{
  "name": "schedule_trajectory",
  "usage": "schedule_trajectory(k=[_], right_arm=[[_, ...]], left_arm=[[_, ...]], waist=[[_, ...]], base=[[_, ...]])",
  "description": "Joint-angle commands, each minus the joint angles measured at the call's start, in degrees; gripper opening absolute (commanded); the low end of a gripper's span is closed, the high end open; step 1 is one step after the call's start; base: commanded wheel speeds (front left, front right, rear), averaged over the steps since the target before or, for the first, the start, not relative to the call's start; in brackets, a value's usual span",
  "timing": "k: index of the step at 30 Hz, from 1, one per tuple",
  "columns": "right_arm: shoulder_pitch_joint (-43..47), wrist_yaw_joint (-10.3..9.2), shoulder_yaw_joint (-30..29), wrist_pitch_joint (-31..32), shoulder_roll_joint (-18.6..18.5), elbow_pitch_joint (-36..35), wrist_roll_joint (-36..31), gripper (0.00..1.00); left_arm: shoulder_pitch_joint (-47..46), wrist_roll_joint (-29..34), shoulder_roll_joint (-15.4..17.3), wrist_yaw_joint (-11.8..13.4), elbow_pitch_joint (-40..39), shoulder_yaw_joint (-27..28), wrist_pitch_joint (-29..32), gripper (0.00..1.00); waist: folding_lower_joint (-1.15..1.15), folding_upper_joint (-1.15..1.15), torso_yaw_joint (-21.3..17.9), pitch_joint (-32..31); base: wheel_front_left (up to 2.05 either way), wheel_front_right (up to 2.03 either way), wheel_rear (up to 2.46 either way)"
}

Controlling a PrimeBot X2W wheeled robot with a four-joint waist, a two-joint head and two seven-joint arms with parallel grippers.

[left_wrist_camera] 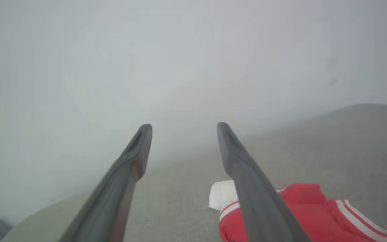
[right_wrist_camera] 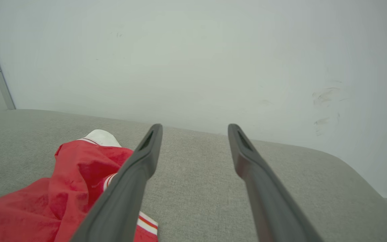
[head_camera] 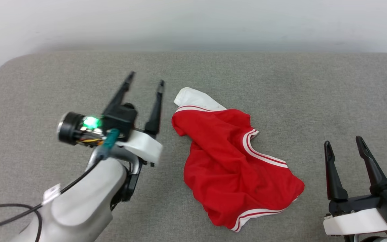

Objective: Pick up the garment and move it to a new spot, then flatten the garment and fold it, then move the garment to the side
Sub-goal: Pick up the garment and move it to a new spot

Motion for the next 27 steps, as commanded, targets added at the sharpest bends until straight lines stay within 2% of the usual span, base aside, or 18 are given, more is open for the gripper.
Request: schedule_trajectory(k=[1, 3, 5, 11, 16, 27], right_arm=[[0.5, -0.04, -0.2, -0.1, 0.2, 0.0, 0.5, 1.0], [0.6, -0.04, -0.3, -0.1, 0.2, 0.1, 0.7, 1.0], [0.7, -0.04, -0.4, -0.1, 0.2, 0.2, 0.7, 1.0], [0.8, -0.04, -0.5, -0.1, 0.1, 0.5, 1.4, 1.0], [1.1, -0.04, -0.6, -0.1, 0.1, 0.8, 2.4, 1.0], [2.7, -0.04, -0.5, -0.1, 0.1, 1.0, 3.8, 1.0]], left_arm=[[2.2, 1.0, 0.0, 1.4, -2.0, 2.1, -0.4, 1.0], [5.5, 3.9, 1.1, 3.9, -4.3, 5.8, -0.3, 1.0], [8.7, 5.5, 0.5, 5.6, -6.9, 10.0, -0.3, 1.0], [19.2, 11.8, -0.2, 8.0, -10.8, 19.4, -0.3, 1.0], [26.9, 15.2, -2.6, 6.8, -12.4, 24.9, -0.3, 1.0], [36.3, 21.1, -8.5, 0.0, -13.0, 31.8, -0.3, 1.0]], waist=[[0.0, 0.0, 0.2, 0.0], [0.0, 0.0, 0.4, 0.0], [0.0, 0.0, 0.6, -0.1], [0.0, 0.0, 0.4, -0.5], [0.0, 0.0, -0.1, -1.1], [0.0, 0.0, -0.5, -2.7]], base=[[0.0, 0.0, 0.0], [0.0, 0.0, 0.0], [0.0, 0.0, 0.0], [0.0, 0.0, 0.0], [0.0, 0.0, 0.0], [0.0, 0.0, 0.0]])
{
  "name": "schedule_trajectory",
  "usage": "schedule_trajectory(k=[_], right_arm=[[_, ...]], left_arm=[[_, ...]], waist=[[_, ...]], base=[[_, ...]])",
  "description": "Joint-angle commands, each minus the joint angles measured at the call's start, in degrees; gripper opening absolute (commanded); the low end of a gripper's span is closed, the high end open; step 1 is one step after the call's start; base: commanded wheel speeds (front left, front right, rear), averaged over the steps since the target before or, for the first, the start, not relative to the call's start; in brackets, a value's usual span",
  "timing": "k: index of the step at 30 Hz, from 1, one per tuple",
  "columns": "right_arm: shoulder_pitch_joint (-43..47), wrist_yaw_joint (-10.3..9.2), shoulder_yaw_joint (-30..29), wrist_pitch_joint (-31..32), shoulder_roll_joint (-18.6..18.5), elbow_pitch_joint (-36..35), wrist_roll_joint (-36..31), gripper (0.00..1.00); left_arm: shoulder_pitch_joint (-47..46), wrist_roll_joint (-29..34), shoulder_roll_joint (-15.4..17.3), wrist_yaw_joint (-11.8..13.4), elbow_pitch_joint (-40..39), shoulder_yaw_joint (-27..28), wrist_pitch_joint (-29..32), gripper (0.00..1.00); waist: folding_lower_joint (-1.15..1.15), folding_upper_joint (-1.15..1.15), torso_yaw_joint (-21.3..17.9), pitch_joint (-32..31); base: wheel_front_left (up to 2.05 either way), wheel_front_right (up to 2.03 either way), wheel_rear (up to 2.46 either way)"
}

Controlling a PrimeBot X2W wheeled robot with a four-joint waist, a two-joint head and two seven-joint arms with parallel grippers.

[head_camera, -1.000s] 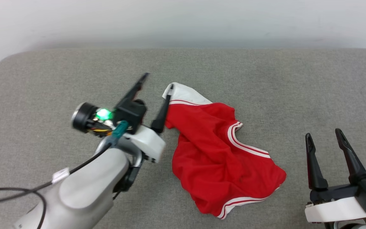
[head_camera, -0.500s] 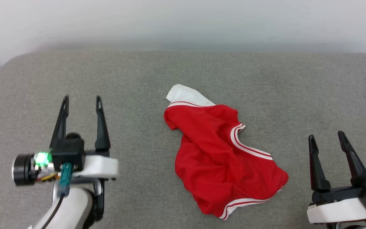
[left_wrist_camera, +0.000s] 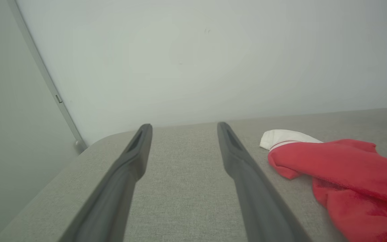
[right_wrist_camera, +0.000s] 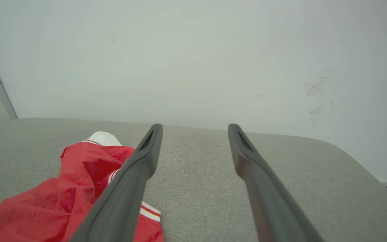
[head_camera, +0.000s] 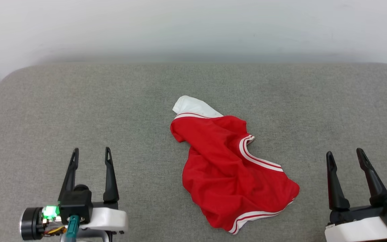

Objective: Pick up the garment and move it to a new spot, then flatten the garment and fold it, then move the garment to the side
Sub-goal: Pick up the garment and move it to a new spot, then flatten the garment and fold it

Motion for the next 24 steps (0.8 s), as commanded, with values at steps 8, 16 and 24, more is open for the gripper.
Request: schedule_trajectory(k=[8, 16, 24], right_arm=[[2.9, -0.04, 0.5, -0.1, 0.1, 0.0, 1.6, 1.0], [5.9, -0.04, 1.5, -0.1, 0.1, -0.5, 3.0, 1.0], [6.6, -0.04, 1.7, -0.1, 0.1, -0.5, 3.3, 1.0]], left_arm=[[4.6, 2.8, -4.2, -4.2, 0.5, 5.0, -0.1, 1.0], [9.0, 6.0, -7.9, -9.3, 0.2, 9.2, -0.1, 1.0], [10.1, 8.0, -10.0, -11.9, 0.7, 11.2, -0.2, 1.0]], waist=[[0.0, 0.0, -0.2, -2.3], [0.0, 0.0, -0.6, -4.8], [0.0, 0.0, -0.6, -5.6]], base=[[0.0, 0.0, 0.0], [0.0, 0.0, 0.0], [0.0, 0.0, 0.0]])
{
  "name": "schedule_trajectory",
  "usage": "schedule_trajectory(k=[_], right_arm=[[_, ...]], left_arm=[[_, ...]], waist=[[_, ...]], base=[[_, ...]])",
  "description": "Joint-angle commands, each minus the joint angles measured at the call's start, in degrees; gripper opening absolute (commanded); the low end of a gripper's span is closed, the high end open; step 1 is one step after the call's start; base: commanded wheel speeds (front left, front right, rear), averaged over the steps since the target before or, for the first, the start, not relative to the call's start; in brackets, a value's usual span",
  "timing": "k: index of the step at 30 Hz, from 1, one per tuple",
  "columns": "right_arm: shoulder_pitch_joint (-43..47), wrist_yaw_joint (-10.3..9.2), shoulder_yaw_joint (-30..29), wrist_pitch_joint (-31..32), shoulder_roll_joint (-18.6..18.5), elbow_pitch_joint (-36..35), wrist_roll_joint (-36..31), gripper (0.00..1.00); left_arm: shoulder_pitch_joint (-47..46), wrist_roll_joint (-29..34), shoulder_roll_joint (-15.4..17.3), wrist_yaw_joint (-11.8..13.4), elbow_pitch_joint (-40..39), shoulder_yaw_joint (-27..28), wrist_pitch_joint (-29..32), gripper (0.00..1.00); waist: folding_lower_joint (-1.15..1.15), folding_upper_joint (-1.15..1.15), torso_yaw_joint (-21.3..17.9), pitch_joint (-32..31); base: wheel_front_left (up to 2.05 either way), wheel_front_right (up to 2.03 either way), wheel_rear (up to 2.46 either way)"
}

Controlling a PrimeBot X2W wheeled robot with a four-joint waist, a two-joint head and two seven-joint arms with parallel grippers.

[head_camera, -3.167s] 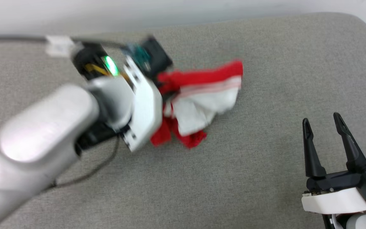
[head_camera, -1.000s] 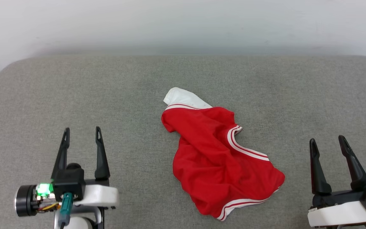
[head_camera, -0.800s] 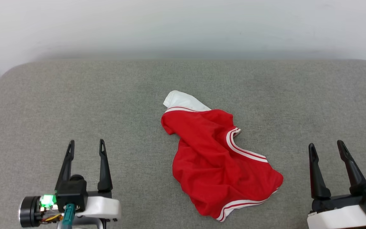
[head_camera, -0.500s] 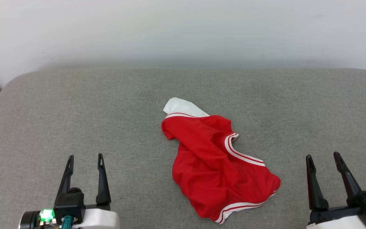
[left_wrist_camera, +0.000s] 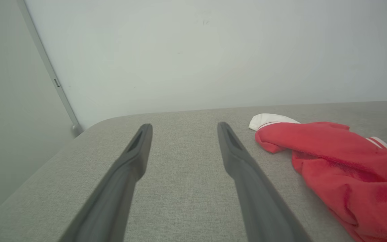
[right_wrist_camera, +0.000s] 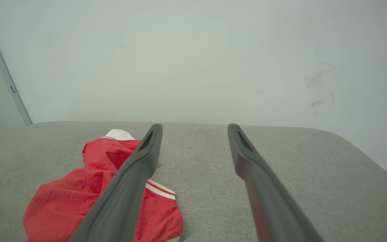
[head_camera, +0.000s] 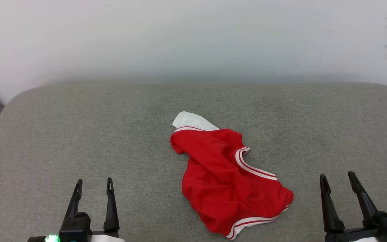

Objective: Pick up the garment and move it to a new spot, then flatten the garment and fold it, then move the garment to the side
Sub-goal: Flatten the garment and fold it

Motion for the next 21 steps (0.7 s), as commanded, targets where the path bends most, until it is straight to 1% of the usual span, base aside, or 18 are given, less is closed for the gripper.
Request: schedule_trajectory(k=[1, 7, 10, 14, 16, 18, 21], right_arm=[[0.7, -0.04, 0.1, -0.1, 0.1, -0.2, 0.3, 1.0], [0.7, -0.04, 0.3, -0.1, 0.1, -0.3, 0.4, 1.0], [0.2, -0.04, 0.3, -0.1, 0.1, -0.5, 0.4, 1.0], [-0.5, -0.04, 0.5, -0.1, 0.1, -0.6, -0.1, 1.0], [-1.1, -0.04, 0.9, -0.1, 0.1, -0.7, -0.3, 1.0], [-1.8, -0.04, 1.1, -0.1, 0.1, -0.9, -0.4, 1.0], [-3.0, -0.04, 0.8, -0.1, 0.1, -1.5, -0.6, 1.0]], left_arm=[[0.5, 0.6, -0.5, -0.4, 0.2, 0.5, -0.2, 1.0], [0.6, 1.6, -1.0, -1.7, 0.6, 1.7, -0.2, 1.0], [-1.4, 0.9, -1.3, -3.1, 1.7, 2.3, -0.2, 1.0], [-6.7, 1.5, 0.0, -5.9, 4.1, 2.5, -0.2, 1.0], [-10.4, 0.6, 0.5, -7.9, 5.3, 2.9, -0.2, 1.0], [-15.0, 0.4, 1.9, -9.9, 6.3, 3.6, -0.2, 1.0], [-22.0, 1.2, 3.5, -12.0, 8.3, 3.6, -0.2, 1.0]], waist=[[0.0, 0.0, 0.1, -0.1], [0.0, 0.0, 0.1, -0.1], [0.0, 0.0, 0.1, 0.2], [0.0, 0.0, 0.1, 1.0], [0.0, 0.0, -0.2, 1.6], [0.0, 0.0, -0.7, 2.6], [0.0, 0.0, -1.3, 4.8]], base=[[0.0, 0.0, 0.0], [0.0, 0.0, 0.0], [0.0, 0.0, 0.0], [0.0, 0.0, 0.0], [0.0, 0.0, 0.0], [0.0, 0.0, 0.0], [0.0, 0.0, 0.0]])
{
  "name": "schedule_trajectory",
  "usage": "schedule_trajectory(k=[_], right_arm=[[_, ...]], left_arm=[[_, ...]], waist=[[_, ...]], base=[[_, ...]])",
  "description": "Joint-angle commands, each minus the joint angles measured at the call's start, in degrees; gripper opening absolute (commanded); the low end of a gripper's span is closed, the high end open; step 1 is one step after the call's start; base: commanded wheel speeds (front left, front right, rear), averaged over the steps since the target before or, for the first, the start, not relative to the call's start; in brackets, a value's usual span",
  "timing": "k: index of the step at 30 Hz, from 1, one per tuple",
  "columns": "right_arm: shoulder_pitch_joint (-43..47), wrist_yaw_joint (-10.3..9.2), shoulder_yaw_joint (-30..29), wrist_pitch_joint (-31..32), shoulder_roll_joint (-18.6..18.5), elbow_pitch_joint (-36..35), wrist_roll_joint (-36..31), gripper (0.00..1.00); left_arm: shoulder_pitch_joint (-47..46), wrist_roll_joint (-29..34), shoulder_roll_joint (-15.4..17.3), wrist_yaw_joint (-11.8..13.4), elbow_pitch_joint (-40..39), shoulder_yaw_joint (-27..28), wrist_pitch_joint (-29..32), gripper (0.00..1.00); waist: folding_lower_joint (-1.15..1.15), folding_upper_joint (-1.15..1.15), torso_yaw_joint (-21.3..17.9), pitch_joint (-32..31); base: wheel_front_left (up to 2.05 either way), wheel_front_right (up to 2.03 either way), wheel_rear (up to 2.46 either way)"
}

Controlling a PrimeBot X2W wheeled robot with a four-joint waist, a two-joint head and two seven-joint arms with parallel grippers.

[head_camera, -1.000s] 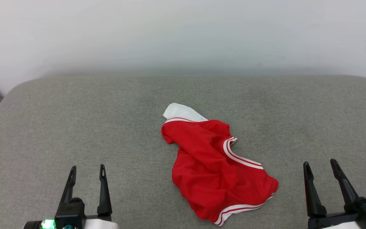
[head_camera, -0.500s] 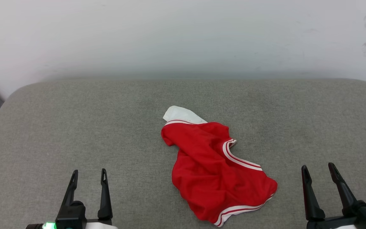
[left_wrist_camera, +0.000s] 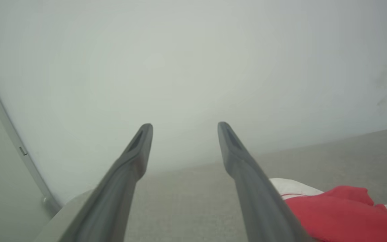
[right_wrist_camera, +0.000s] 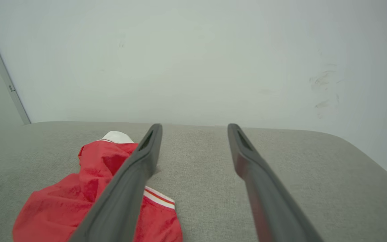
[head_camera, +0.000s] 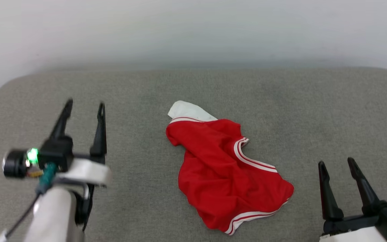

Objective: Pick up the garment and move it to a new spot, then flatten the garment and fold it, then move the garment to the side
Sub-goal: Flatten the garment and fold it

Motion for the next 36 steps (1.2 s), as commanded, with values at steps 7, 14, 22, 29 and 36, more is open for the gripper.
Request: schedule_trajectory(k=[7, 14, 22, 29, 36], right_arm=[[-4.3, -0.04, -0.9, -0.1, 0.1, -1.9, -0.4, 1.0], [-8.1, -0.04, -0.9, -0.1, 0.1, -3.9, -0.5, 1.0], [-11.9, -0.04, -0.8, -0.1, 0.1, -6.1, -0.1, 1.0], [-13.9, -0.04, 0.5, -0.1, 0.1, -7.9, 0.5, 1.0], [-15.8, -0.04, 0.9, -0.1, 0.1, -8.7, 0.5, 1.0]], left_arm=[[-21.0, 0.3, 4.2, -4.0, 8.5, -0.5, -0.1, 1.0], [-38.4, 0.3, 6.8, -5.9, 14.4, -4.4, 4.1, 1.0], [-53.9, -8.5, 9.0, -6.6, 21.7, -19.9, 20.9, 1.0], [-60.6, -25.4, 13.8, -6.6, 22.5, -37.2, 40.7, 1.0], [-64.6, -40.2, 19.2, -6.6, 19.7, -53.5, 58.2, 1.0]], waist=[[0.0, 0.0, -2.3, 8.0], [0.0, 0.0, -3.9, 14.9], [0.0, 0.0, -5.9, 20.2], [0.0, 0.0, -8.0, 23.5], [0.0, 0.0, -9.7, 27.3]], base=[[0.0, 0.0, 0.0], [0.0, 0.0, 0.0], [0.0, 0.0, 0.0], [0.0, 0.0, 0.0], [0.0, 0.0, 0.0]])
